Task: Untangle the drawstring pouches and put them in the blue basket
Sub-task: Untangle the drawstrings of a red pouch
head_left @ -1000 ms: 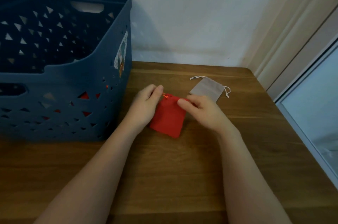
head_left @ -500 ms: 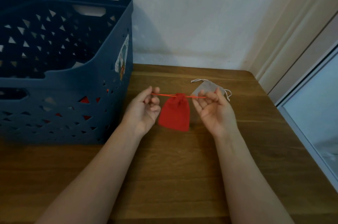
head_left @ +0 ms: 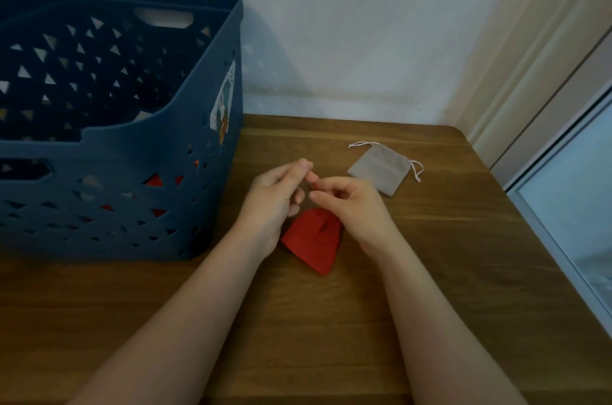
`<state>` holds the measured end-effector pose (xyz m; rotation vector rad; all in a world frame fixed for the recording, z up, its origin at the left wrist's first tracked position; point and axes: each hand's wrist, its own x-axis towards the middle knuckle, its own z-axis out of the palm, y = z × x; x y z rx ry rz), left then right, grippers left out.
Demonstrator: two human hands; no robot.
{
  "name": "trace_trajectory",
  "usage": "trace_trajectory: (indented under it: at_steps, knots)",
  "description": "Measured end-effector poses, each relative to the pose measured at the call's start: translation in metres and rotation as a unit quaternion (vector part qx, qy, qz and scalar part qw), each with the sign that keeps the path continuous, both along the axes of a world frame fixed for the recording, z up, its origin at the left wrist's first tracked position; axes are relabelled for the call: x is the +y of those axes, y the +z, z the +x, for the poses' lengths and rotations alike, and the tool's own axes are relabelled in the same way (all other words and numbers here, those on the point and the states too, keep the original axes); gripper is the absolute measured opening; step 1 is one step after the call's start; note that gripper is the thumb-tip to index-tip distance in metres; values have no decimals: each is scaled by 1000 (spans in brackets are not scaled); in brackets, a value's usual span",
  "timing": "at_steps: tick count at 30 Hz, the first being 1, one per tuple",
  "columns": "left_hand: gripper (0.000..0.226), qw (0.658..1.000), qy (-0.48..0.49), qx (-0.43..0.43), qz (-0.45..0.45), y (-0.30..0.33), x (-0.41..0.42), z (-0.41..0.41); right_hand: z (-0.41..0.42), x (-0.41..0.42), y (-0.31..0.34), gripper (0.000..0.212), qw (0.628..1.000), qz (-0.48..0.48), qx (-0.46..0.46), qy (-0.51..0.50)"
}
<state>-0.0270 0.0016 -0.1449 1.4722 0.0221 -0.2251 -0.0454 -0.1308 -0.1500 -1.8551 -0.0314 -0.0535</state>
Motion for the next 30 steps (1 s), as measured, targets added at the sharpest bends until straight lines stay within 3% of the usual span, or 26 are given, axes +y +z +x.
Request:
trace_trajectory:
  at_steps: [2, 4, 8, 11, 13, 16, 18, 20, 22, 25, 27, 30]
  knots:
    - [21, 999, -21, -10, -37, 3, -2, -4, -2, 1, 1, 14, 1000, 3, -12, -15]
    - [20, 998, -40, -9, -55, 5, -4, -7, -3, 1, 2, 20, 996, 77, -5, -37]
    - [15, 992, -58, -53, 95, 0, -10, -5, -2, -2, 6, 24, 967, 245, -9, -69]
    - [10, 981, -103, -95, 137, -2, -14, -10, -2, -1, 7, 25, 964, 261, -12, -57]
    - [17, 984, -77, -98, 126, -3, -13, -10, -1, -1, 6, 25, 961, 274, -12, -38]
    - [23, 998, -61, -18, -11, 0, -10, -9, 2, -5, 4, 26, 957, 285, -8, -51]
    - [21, 982, -79, 63, -161, 3, -11, -9, 4, -6, 3, 28, 953, 287, -8, -97]
    - [21, 968, -104, 93, -206, 3, -12, -10, 5, -7, 2, 27, 948, 295, -14, -122]
    - [23, 982, -101, 76, -142, 2, -15, -9, 4, -7, 3, 27, 944, 304, -24, -126]
    - [28, 999, -31, 8, 42, -2, -17, -9, 2, -8, 4, 30, 943, 308, -56, -113]
    - [30, 982, -19, -70, 172, -7, -18, -9, 1, -7, 3, 31, 953, 279, -88, -77]
    - [23, 942, -39, -181, 282, -10, -17, -11, 0, -3, 2, 30, 962, 241, -125, -17]
